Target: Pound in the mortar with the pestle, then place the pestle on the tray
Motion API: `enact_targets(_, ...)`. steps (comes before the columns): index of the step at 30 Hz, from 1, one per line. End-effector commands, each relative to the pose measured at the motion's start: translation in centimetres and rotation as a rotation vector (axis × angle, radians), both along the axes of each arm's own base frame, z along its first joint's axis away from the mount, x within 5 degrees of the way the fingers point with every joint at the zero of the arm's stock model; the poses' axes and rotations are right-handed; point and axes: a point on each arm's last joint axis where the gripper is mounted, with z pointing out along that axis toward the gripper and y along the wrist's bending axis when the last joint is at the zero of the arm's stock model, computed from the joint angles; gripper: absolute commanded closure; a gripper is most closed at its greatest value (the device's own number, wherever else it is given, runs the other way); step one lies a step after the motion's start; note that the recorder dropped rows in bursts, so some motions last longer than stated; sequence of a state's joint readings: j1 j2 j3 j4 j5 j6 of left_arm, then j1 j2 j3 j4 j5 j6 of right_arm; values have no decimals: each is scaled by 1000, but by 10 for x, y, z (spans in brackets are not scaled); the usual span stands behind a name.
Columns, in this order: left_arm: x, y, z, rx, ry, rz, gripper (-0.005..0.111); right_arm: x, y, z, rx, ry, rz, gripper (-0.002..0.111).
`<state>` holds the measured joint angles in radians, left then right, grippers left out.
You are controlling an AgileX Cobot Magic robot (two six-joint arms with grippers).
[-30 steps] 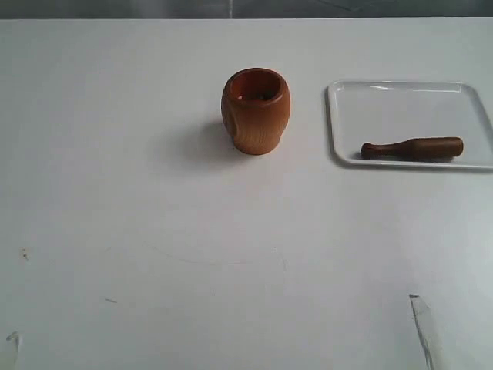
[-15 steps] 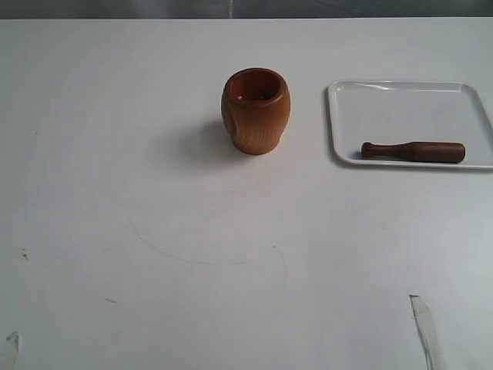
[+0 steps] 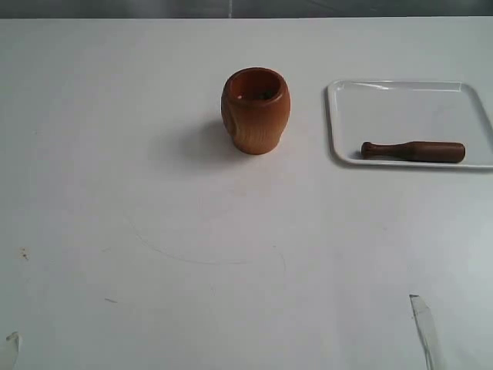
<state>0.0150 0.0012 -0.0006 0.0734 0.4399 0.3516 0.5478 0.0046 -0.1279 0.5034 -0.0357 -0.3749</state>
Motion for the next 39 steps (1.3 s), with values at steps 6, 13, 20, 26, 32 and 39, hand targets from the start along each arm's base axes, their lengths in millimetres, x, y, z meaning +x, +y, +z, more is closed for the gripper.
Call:
enact_targets(6,0,-1,0,-15,-4,-6,107,8,-2,-29,-144,-112,-113,108)
enact_targets(13,0,-1,0,-15,-4,-6,107,7,6,-45,-284,2,-25,108)
enact_targets(20,0,-1,0,-15,-4,-6,107,5,10,-52,-135,186,66,108)
enact_targets(26,0,-1,0,-15,-4,-6,107,5,10,-52,-88,211,76,108)
enact_targets(32,0,-1,0,-15,-4,-6,107,4,11,-61,-463,85,52,108)
enact_targets(39,0,-1,0,-15,-4,-6,107,1,11,-77,-666,153,109,108)
